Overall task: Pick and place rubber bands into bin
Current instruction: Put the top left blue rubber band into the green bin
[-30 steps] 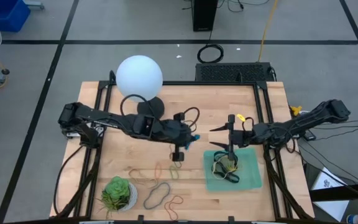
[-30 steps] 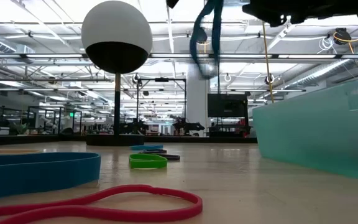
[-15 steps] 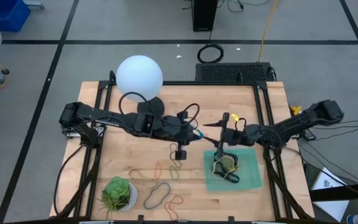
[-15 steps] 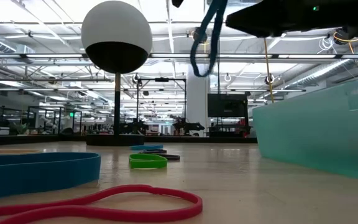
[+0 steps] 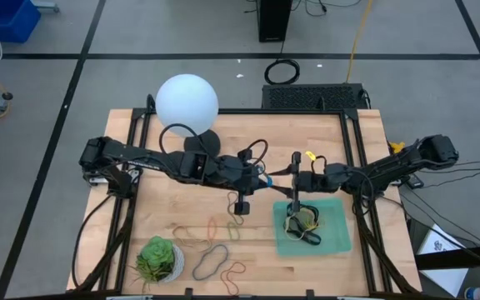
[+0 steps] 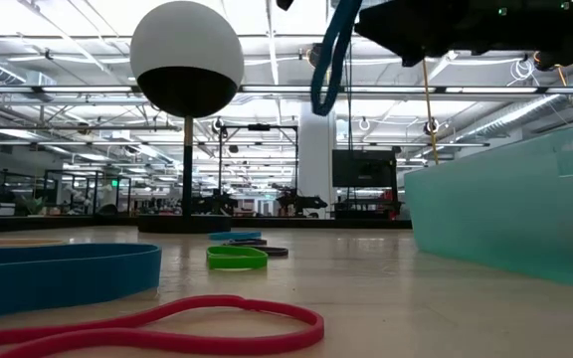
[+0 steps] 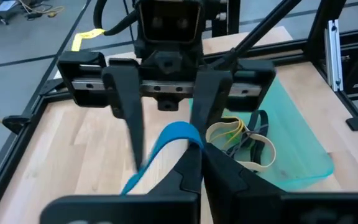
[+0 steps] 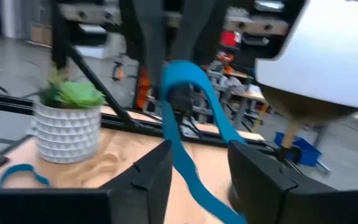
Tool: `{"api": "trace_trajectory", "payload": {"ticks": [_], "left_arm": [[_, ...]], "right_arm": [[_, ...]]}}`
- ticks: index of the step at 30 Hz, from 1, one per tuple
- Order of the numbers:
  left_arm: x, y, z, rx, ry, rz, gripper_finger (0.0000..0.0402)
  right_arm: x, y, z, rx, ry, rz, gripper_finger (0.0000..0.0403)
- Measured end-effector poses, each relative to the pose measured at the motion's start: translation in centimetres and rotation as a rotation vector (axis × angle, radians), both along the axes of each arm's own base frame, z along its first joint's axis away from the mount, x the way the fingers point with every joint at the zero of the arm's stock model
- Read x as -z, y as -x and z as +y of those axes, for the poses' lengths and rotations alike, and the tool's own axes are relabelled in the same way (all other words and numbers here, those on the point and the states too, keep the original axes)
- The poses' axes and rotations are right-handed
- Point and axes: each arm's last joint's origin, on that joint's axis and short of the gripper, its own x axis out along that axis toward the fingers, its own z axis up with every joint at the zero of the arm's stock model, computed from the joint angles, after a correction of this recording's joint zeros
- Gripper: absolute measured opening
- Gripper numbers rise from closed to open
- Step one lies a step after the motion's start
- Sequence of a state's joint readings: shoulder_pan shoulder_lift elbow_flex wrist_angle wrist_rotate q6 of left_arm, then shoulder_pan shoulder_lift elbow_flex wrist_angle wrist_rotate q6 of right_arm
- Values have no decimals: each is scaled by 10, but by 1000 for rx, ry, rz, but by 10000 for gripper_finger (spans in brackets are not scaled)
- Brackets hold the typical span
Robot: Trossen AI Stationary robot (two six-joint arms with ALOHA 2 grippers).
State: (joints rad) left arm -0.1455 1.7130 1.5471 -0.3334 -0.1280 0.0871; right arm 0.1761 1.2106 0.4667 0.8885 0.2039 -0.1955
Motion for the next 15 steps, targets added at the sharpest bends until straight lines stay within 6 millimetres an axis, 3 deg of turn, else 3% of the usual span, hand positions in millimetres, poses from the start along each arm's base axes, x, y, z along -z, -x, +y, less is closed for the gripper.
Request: {"api": "trace_trajectory", "payload": {"ticks": [7, 15], "left_arm": [[0, 0, -1, 30, 9, -1, 14], [-1, -1, 0, 29, 8, -9, 13]], "right_arm": [[-3, 0, 1, -20, 32, -27, 110], [-3, 0, 1, -21, 25, -27, 103]]}}
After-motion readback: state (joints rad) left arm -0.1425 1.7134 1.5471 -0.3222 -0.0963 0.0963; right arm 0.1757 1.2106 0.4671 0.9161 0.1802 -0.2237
